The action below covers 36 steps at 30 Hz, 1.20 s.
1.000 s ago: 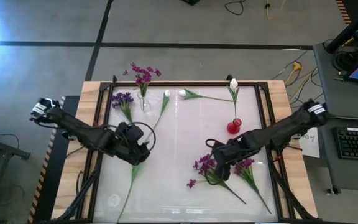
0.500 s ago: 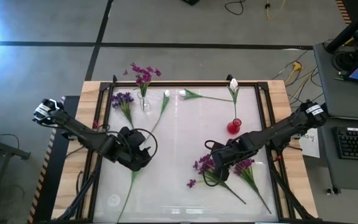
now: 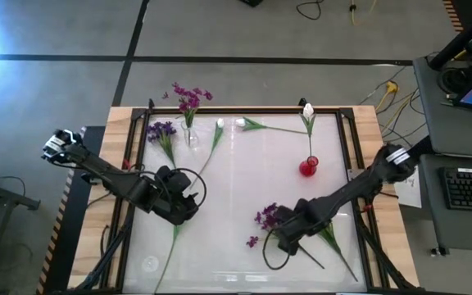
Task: Sort flowers into vase by color
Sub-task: Put the left violet flower into the transparent vase
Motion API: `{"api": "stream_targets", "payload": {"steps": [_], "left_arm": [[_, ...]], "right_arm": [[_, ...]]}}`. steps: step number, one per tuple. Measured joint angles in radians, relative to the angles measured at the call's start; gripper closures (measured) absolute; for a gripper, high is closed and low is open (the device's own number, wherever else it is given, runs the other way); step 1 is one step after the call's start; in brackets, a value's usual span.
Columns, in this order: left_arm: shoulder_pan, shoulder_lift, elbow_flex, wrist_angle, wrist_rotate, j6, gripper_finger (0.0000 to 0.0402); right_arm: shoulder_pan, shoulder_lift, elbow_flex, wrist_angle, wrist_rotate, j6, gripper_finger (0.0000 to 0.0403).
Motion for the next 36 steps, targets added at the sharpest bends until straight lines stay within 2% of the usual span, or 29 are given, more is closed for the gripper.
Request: {"api": "stream_targets", "payload": {"steps": [9,15,20,27,31,33,36], "left_arm": [[-0.002,0.000,0.000,0.004,0.000,0.004,0.0138],[-0.002,0.000,0.000,0.012,-0.008,0.004,0.0138],[-0.002,0.000,-0.001,0.022,-0.033,0.004,0.0138],[-0.002,0.001,-0.003,0.085,-0.093,0.012,0.0138],[-0.002,0.001,-0.009,0.168,-0.100,0.077,0.0138],[-0.002,0.002,-0.014,0.220,-0.100,0.126,0.0138],[-0.003,0.002,-0.017,0.275,-0.078,0.207,0.0138]], "right_arm": [[-0.002,0.141,0.080,-0.015,0.002,-0.027,0.0109],[-0.007,0.174,0.085,-0.015,0.043,-0.046,0.0137],[-0.014,0.176,0.084,-0.015,0.082,-0.050,0.0195],[-0.017,0.169,0.085,-0.007,0.108,-0.090,0.0306],[-0.018,0.168,0.086,-0.004,0.116,-0.125,0.0363],[-0.020,0.163,0.086,0.000,0.124,-0.152,0.0381],[-0.028,0.132,0.086,0.008,0.132,-0.188,0.0386]]}}
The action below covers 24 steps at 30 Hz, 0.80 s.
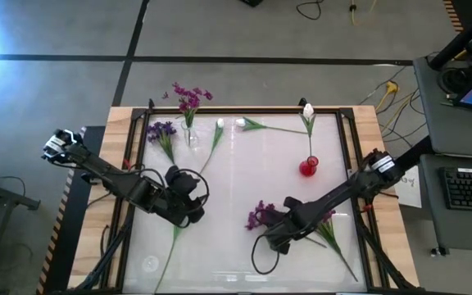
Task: Sort flowers into vase by color
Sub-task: Put the left violet flower into the transparent vase
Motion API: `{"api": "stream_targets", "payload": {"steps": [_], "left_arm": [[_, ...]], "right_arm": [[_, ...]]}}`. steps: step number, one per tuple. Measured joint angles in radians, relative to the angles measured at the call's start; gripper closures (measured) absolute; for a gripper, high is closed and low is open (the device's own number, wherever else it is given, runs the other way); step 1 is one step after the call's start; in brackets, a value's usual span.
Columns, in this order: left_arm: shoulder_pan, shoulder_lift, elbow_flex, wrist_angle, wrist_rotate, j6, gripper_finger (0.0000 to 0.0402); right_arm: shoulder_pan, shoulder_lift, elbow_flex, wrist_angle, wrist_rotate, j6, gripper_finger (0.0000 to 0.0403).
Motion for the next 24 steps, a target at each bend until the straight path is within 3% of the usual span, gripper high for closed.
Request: {"api": "stream_targets", "payload": {"steps": [4,8,11,16,20,24], "left_arm": [[-0.014,-0.001,0.000,-0.001,0.020,0.052,0.0138],[-0.044,-0.002,-0.002,0.007,-0.005,0.067,0.0138],[-0.090,-0.003,-0.032,0.119,-0.030,0.157,0.0138],[-0.129,-0.001,-0.182,0.678,-0.002,0.474,0.0138],[-0.106,-0.001,-0.324,1.112,0.007,0.628,0.0138],[-0.074,-0.001,-0.417,1.374,0.006,0.694,0.0138]], "right_arm": [[-0.002,-0.089,0.000,0.077,0.048,-0.076,0.0376],[0.000,-0.211,-0.020,0.178,0.175,-0.180,0.0376],[-0.001,-0.303,-0.071,0.360,0.279,-0.329,0.0376],[-0.021,-0.407,-0.238,0.926,0.298,-0.691,0.0376],[-0.063,-0.415,-0.348,1.331,0.151,-0.910,0.0376],[-0.124,-0.389,-0.394,1.577,0.020,-0.952,0.0376]]}}
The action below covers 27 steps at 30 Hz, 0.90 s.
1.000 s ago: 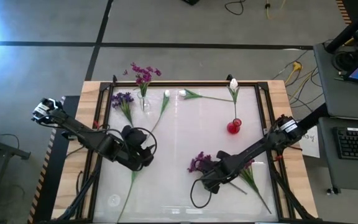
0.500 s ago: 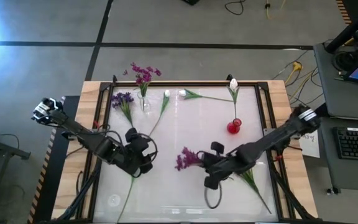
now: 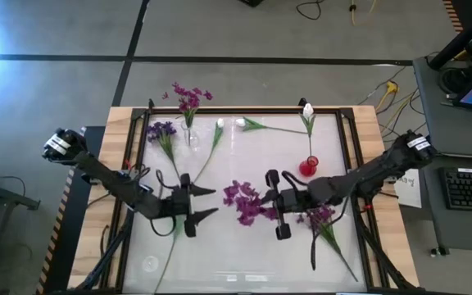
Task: Sort flowers into vase by color
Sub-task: Put the left violet flower into the transparent vase
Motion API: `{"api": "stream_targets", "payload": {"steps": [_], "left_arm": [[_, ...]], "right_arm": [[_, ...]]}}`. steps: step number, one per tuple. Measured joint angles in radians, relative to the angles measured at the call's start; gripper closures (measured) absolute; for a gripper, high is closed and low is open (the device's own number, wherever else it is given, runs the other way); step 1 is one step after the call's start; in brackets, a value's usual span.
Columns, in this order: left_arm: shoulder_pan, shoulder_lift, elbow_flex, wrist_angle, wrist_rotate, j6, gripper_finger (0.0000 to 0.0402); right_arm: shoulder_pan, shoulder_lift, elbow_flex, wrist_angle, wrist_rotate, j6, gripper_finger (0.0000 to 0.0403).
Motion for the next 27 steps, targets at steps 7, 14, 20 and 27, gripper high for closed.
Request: {"api": "stream_targets", "payload": {"steps": [7,14,20,27], "left_arm": [[0.063,0.034,-0.019,0.090,0.043,0.019,0.0149],[0.158,0.166,0.072,0.089,0.081,0.079,0.0157],[0.188,0.235,0.104,0.132,0.081,0.122,0.0158],[0.189,0.252,0.127,0.162,0.079,0.152,0.0190]], "right_arm": [[-0.123,0.070,0.031,0.071,-0.108,-0.028,0.0375],[-0.200,0.148,0.104,0.062,-0.209,0.006,0.0375],[-0.225,0.177,0.110,0.051,-0.213,-0.010,0.0375],[-0.229,0.205,0.108,0.053,-0.206,0.011,0.0374]]}}
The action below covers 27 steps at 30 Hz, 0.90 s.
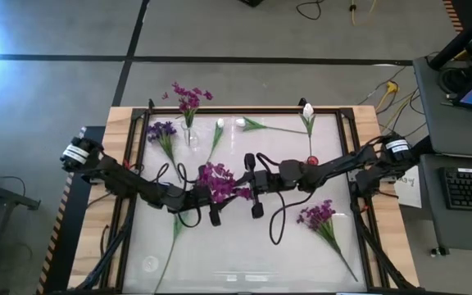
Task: Sort flowers into vase by color
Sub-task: Put the left violet flower into the transparent vase
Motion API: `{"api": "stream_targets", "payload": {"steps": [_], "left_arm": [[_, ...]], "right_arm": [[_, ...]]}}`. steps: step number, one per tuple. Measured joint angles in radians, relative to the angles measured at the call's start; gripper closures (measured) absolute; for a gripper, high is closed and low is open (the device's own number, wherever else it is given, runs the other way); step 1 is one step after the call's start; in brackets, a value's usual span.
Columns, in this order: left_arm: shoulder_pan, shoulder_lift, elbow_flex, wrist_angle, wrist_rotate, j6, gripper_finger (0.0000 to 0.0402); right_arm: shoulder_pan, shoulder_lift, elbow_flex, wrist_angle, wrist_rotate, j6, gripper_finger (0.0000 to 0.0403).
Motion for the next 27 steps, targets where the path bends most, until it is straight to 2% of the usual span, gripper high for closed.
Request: {"api": "stream_targets", "payload": {"steps": [3,9,10,15,18,23,27], "left_arm": [[0.000,-0.015,-0.008,-0.007,-0.001,0.000,0.0240],[0.002,-0.017,-0.020,-0.026,0.002,-0.005,0.0376],[0.002,-0.017,-0.022,-0.025,0.001,-0.005,0.0388],[0.002,-0.017,-0.025,-0.028,-0.006,-0.005,0.0383],[0.003,-0.017,-0.027,-0.027,-0.007,-0.002,0.0395],[0.003,-0.019,-0.030,-0.024,-0.013,-0.002,0.0398],[0.003,-0.023,-0.030,-0.023,-0.018,-0.003,0.0400]], "right_arm": [[-0.001,0.000,0.000,0.005,0.002,0.017,0.0374],[-0.005,0.000,0.000,-0.013,0.005,0.028,0.0374],[-0.007,-0.001,0.000,-0.018,0.005,0.033,0.0374],[-0.008,-0.005,0.000,-0.037,0.004,0.037,0.0373],[-0.008,-0.007,0.000,-0.044,0.004,0.053,0.0364],[-0.008,-0.010,0.000,-0.074,0.007,0.070,0.0307],[-0.007,-0.019,0.000,-0.104,0.050,0.092,0.0255]]}}
